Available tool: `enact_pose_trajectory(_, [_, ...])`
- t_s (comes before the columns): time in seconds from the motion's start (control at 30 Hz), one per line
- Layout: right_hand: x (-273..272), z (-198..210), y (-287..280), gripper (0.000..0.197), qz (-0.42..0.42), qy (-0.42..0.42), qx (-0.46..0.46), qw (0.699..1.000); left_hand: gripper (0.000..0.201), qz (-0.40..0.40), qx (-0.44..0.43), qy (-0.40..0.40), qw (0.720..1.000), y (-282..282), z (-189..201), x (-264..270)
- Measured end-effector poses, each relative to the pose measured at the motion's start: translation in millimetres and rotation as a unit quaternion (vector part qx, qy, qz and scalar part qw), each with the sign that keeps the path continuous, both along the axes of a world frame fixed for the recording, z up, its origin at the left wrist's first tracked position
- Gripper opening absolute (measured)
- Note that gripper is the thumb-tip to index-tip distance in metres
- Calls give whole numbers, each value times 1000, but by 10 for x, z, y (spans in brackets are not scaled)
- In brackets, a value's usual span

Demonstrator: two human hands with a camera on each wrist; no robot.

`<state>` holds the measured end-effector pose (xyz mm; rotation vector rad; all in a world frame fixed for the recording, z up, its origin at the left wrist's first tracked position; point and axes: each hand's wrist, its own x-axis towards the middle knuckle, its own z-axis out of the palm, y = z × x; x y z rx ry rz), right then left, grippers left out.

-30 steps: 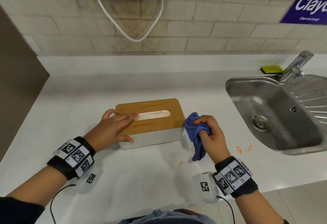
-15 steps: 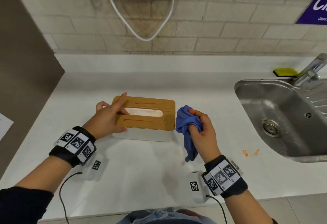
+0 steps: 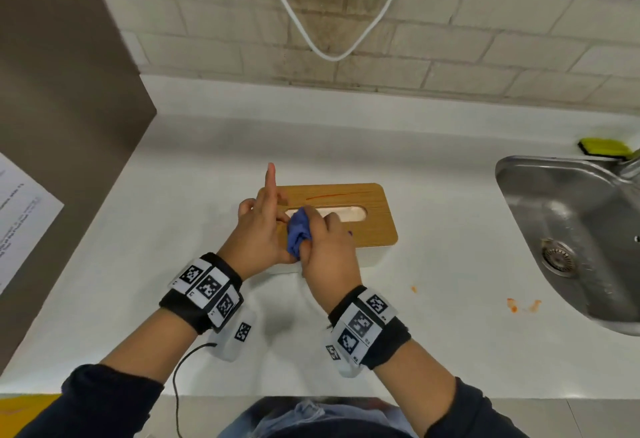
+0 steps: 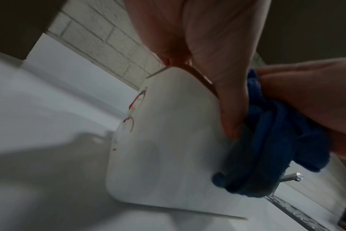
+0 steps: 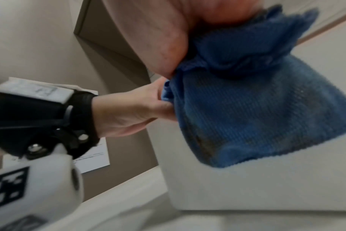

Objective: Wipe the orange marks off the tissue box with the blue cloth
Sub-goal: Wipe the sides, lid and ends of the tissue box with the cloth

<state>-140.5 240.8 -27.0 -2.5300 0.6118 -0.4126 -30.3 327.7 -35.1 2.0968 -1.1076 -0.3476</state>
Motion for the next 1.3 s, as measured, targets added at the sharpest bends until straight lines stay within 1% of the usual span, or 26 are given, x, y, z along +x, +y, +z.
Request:
enact_pose_trajectory(0.1, [26,41,68,36,47,3,-34,998,141,-35,10,2,999,51,-26,42])
enact_pose_trajectory(0.17, [-9,47,25,28,89,30,-69,993,143,-69,25,9,997,115,-52,78])
enact_pose_trajectory(0.23, [-50,10,-58,27,138,58,-95,984,144,-93,30,22,995,165,-66,152])
enact_pose_trajectory(0.3, [-87,-10,-159,24,176,65,-97,977,146,-104,34,20,994,167,-48,232])
enact_pose_trajectory(0.37, [-135,40,-247,22,192,61,-71,977,146,-115,44,9,992,150,-14,272])
enact_pose_trajectory(0.43, [-238,86,-349,25,179,38,-47,982,145,-122,51,-6,991,146,-1,281])
enact_pose_trajectory(0.5, [-390,128,-487,21,134,15,-24,991,145,-130,51,-15,990,156,-4,282])
enact_pose_trajectory(0.53, [-464,142,-579,19,95,10,-12,995,145,-134,46,-14,990,164,-10,283])
enact_pose_trajectory(0.6, [-576,138,-810,28,-13,16,27,999,146,-132,37,-6,991,182,7,278])
enact_pose_trajectory(0.63, [-606,125,-920,32,-66,26,47,996,146,-124,37,-11,992,192,18,283])
enact_pose_trajectory(0.67, [-621,115,-1000,30,-108,33,58,992,146,-113,46,-26,992,210,21,293])
enact_pose_trajectory(0.7, [-614,100,-1037,25,-129,36,56,989,146,-96,63,-45,992,228,20,306])
enact_pose_trajectory(0.77, [-547,76,-970,22,-126,23,45,991,146,-69,95,-68,991,264,22,338])
enact_pose_trajectory(0.83, [-440,51,-781,25,-86,1,36,996,147,-60,105,-61,991,270,24,372])
enact_pose_trajectory(0.93, [-231,12,-513,33,-24,-3,36,999,149,-59,109,-72,990,241,43,389])
enact_pose_trajectory(1.03, [66,-1,-259,43,44,10,65,997,150,-52,110,-86,989,242,31,391])
enact_pose_trajectory(1.1, [249,-4,-89,50,72,7,80,994,152,-47,105,-86,990,259,4,393])
enact_pose_trajectory(1.17, [395,-36,27,51,66,2,95,993,152,-43,98,-78,991,271,-18,389])
enact_pose_trajectory(1.23, [508,-53,83,52,36,5,104,994,154,-45,94,-59,993,270,-16,379])
enact_pose_trajectory(1.3, [623,-55,109,52,28,18,79,996,156,-54,88,-32,994,264,-8,378])
